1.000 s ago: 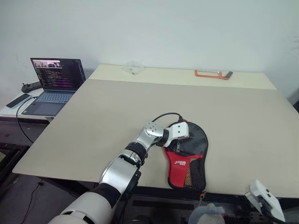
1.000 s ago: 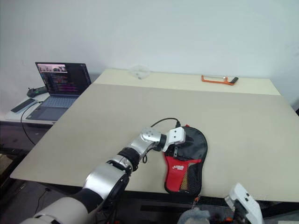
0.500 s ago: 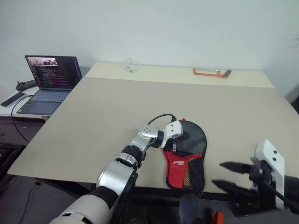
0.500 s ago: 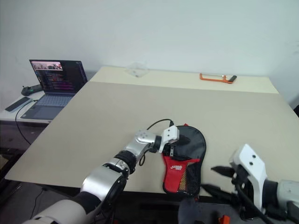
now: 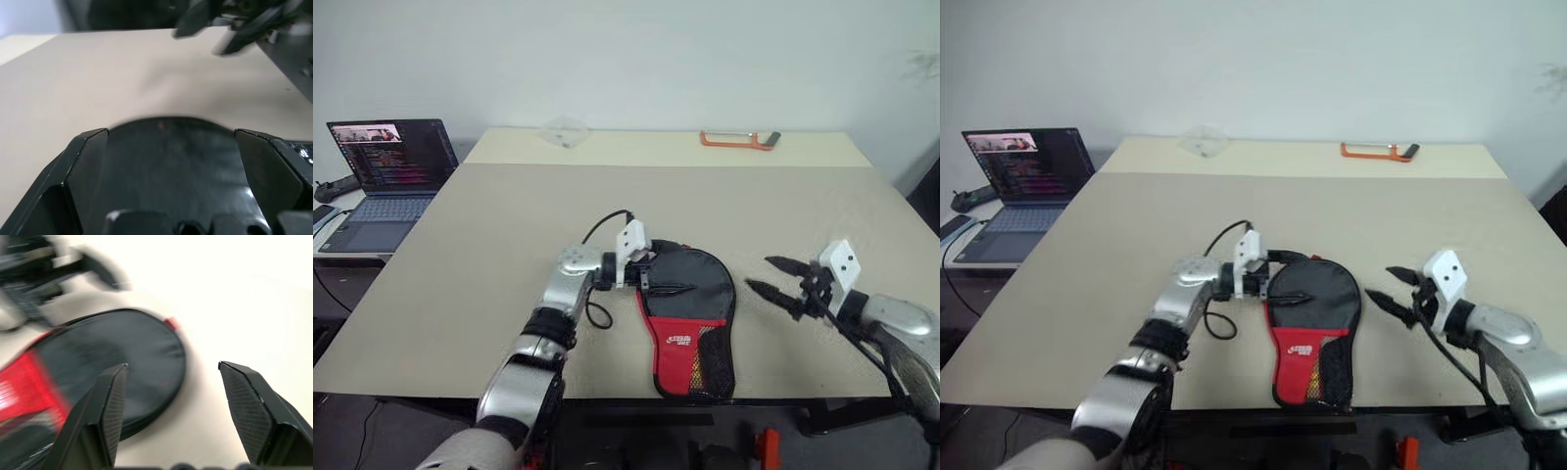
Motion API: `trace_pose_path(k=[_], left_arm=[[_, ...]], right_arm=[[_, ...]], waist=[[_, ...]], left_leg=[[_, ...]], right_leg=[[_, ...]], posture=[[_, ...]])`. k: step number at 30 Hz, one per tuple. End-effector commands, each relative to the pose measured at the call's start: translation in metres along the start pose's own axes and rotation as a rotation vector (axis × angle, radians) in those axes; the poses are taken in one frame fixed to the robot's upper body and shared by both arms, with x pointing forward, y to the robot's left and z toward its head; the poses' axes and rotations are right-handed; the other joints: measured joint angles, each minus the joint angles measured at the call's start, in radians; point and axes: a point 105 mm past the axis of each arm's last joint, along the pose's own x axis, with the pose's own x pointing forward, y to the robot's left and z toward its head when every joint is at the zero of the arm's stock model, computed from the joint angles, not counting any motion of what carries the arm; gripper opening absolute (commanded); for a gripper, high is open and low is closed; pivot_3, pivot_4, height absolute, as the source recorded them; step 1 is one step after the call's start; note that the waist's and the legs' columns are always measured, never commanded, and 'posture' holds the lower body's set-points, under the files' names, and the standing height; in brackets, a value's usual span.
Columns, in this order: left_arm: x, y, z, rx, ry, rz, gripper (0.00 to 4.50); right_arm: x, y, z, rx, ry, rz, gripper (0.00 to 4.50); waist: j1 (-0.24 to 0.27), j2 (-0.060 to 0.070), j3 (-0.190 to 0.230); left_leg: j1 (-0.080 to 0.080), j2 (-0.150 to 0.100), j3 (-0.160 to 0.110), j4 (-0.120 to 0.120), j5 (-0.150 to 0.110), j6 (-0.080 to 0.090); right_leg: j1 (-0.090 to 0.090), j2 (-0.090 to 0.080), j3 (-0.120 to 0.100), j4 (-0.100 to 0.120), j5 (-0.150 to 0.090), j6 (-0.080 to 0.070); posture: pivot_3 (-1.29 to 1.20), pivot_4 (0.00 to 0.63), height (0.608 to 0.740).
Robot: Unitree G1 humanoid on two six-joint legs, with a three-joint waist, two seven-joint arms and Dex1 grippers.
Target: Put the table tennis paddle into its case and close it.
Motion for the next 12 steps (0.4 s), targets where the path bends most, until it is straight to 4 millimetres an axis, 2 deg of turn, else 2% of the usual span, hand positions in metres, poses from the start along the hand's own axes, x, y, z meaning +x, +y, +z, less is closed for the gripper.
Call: trace_pose_path(k=[1,4,8,10,12], left_arm=[[-0.031,0.006,0.018,0.003,-0.053,0.181,4.5],[-0.046,0.007,0.01,-0.026,-0.027,0.306,4.5],[-0.062,0.011,-0.005,-0.037,0.037,0.399,4.5],[-0.063,0.01,-0.016,-0.025,0.079,0.418,4.5],[-0.063,0.012,-0.016,-0.046,0.055,0.458,4.5]], right_arm=[[0.011,-0.02,-0.006,-0.062,-0.006,-0.036,3.2],[0.015,-0.046,-0.017,-0.032,0.013,-0.081,3.2],[0.025,-0.045,-0.015,-0.06,0.004,-0.063,3.2],[0.027,-0.045,-0.014,-0.054,-0.008,-0.081,3.2],[0.029,-0.043,-0.014,-0.065,0.0,-0.075,3.2]], waist=[[0.001,0.001,0.001],[0.007,0.002,0.001],[0.015,0.004,0.001],[0.012,0.004,0.001],[0.011,0.004,0.001]], left_leg=[[0.0,0.0,0.0,0.0,0.0,0.0],[0.0,0.0,0.001,0.0,0.0,-0.001],[0.0,0.0,-0.001,0.0,0.001,-0.002],[0.0,0.0,0.0,0.0,0.001,-0.003],[0.0,0.0,0.0,0.0,0.001,-0.003]], right_leg=[[0.0,0.0,0.0,0.0,0.0,0.0],[0.0,-0.001,0.001,0.0,0.0,-0.001],[0.0,0.0,-0.001,0.0,0.001,-0.002],[0.0,0.0,-0.001,0.0,0.001,-0.002],[0.0,-0.001,0.0,0.0,0.001,-0.002]], posture=[[0.0,0.15,0.74],[0.0,0.15,0.74],[0.0,0.15,0.74],[0.0,0.15,0.74],[0.0,0.15,0.74]])
